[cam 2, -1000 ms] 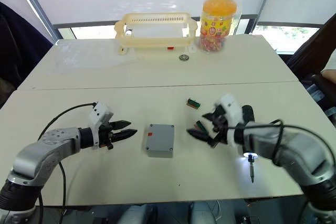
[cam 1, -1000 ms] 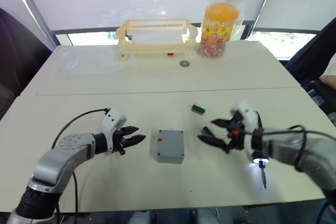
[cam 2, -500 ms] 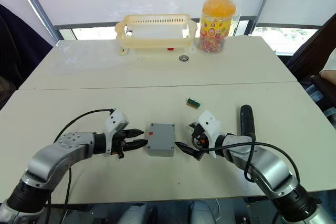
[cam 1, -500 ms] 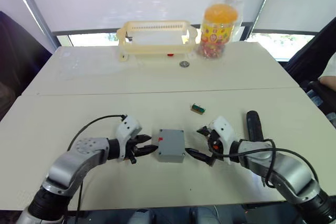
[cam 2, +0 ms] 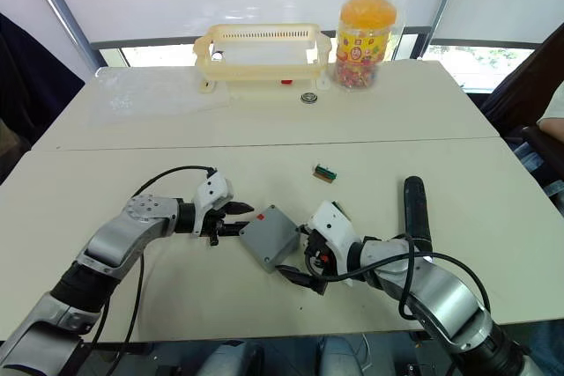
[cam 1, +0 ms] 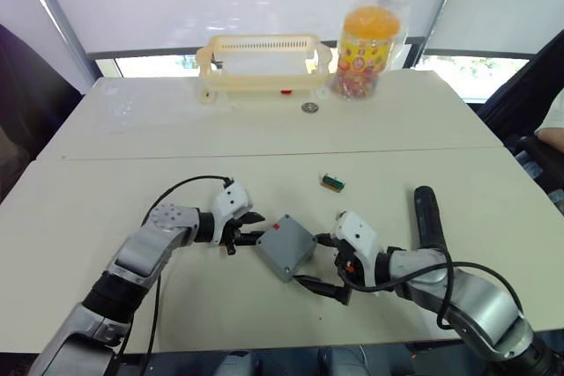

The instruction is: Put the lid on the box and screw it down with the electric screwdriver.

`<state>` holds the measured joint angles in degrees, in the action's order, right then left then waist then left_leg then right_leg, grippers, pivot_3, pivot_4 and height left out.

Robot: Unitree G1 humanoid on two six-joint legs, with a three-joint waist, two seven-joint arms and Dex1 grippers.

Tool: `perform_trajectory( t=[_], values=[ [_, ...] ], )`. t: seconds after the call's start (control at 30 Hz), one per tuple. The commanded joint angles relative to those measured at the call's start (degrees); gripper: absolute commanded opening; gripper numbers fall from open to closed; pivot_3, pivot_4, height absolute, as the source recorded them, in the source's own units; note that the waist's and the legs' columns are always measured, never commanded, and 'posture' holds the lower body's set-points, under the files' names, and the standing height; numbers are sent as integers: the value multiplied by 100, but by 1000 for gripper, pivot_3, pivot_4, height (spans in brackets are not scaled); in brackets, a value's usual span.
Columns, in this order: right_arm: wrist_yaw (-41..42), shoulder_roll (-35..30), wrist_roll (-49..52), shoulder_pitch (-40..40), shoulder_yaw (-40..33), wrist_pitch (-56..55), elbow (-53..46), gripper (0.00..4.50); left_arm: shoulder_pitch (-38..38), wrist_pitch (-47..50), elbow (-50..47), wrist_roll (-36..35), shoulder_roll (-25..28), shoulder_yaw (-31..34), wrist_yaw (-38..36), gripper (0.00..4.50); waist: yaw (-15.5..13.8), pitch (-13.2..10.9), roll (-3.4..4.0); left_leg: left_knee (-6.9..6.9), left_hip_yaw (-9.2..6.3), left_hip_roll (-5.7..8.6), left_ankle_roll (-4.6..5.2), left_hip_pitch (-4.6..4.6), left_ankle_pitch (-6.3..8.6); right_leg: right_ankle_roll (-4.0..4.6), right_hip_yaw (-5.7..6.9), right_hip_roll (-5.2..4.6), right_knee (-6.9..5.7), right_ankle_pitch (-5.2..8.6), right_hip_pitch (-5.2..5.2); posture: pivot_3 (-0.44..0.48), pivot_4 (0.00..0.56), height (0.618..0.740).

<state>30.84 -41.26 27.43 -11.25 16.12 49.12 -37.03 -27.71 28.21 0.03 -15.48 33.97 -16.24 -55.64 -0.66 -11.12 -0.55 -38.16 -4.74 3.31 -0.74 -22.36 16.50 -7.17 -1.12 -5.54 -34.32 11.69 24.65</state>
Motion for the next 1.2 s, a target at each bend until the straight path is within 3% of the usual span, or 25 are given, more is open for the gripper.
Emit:
perform_trajectory(
  t=[0.03,0.17,0.23,0.37,0.6,0.83,1.2],
  values=[
    [209,-283,316,37,-780,164,-467,4439,80,-125,-78,14,207,259,-129,2282,8,0,0,0,-1,0,0,0,0,0,0,0,0,0,0,0,150,740],
    [796,-444,1425,-202,-1828,474,-341,4439,623,273,-648,-329,638,816,-162,2282,74,0,0,2,0,-7,1,3,1,0,0,3,-4,0,2,0,150,740],
    [754,-306,1437,-514,-1945,436,68,4439,972,628,-1153,-592,794,1069,-145,2282,123,0,0,5,-3,-13,2,5,1,0,2,5,-6,0,2,0,150,740],
    [790,-178,900,-999,-1541,84,804,4439,1621,1198,-2032,-920,897,1385,131,2282,112,1,0,4,-2,-10,2,6,1,0,2,1,-8,0,0,0,150,740],
    [810,204,-513,-1643,-457,-1007,2165,4439,2245,1755,-2999,-1176,577,1439,864,2282,133,3,-1,3,0,-5,0,6,0,0,-1,-2,-14,-1,2,0,150,740],
    [1067,496,-1195,-1842,10,-1545,2698,4439,2157,1692,-3026,-1006,332,1198,1296,2282,121,3,0,3,-2,-2,-6,8,-3,1,-2,-2,-31,0,8,0,150,740],
    [1242,459,-1066,-1236,-89,-1014,1635,4439,1554,1201,-2193,-662,34,891,1316,2282,124,4,0,2,-5,-1,-12,9,-7,1,-1,-1,-47,0,12,0,150,740]
  ],
)
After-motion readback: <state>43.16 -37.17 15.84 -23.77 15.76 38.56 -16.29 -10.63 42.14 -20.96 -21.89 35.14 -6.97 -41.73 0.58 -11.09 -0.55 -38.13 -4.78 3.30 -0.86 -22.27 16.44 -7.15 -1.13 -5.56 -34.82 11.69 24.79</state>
